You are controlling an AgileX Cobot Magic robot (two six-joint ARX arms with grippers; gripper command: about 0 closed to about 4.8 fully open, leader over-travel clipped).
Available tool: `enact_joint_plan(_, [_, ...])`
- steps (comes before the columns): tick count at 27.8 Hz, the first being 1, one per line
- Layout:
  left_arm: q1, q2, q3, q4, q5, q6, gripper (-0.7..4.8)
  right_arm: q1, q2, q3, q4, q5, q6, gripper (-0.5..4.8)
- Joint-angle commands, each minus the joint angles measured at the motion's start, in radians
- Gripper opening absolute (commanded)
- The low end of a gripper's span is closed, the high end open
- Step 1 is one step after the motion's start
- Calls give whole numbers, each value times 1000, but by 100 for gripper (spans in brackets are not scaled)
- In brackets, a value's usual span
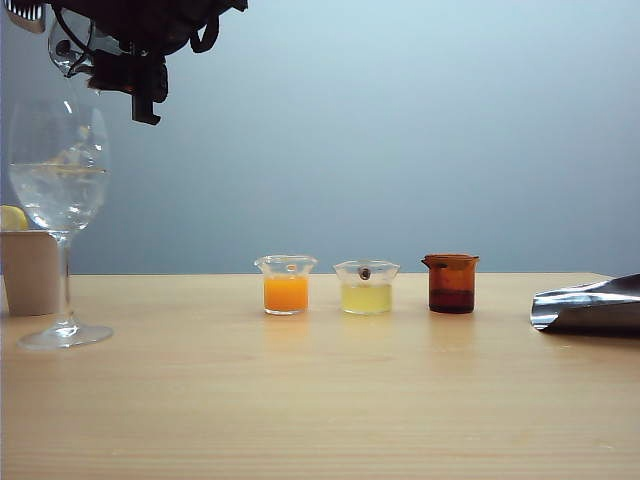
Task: Pick up the first measuring cup from the left, pour the coconut rum inside into the goblet, and finally put the measuring cup back in its original place.
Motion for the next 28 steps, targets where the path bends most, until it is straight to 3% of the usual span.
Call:
enact_joint_plan(1, [0,0,5,14,1,0,-5,3,-7,8,28,-2,2,-1])
enact_joint_plan(4, [-1,0,5,14,1,0,-5,3,-7,8,28,-2,24,-1])
enact_joint_plan(13, [-1,0,5,13,1,0,-5,-3,-7,8,23,-1,262,-1])
enact_joint_plan(17, [-1,0,5,13,1,0,-5,-8,-7,8,23,2,457,-1])
enact_joint_plan(28, [-1,0,5,13,1,0,-5,-102,-9,8,24,32,771,-1])
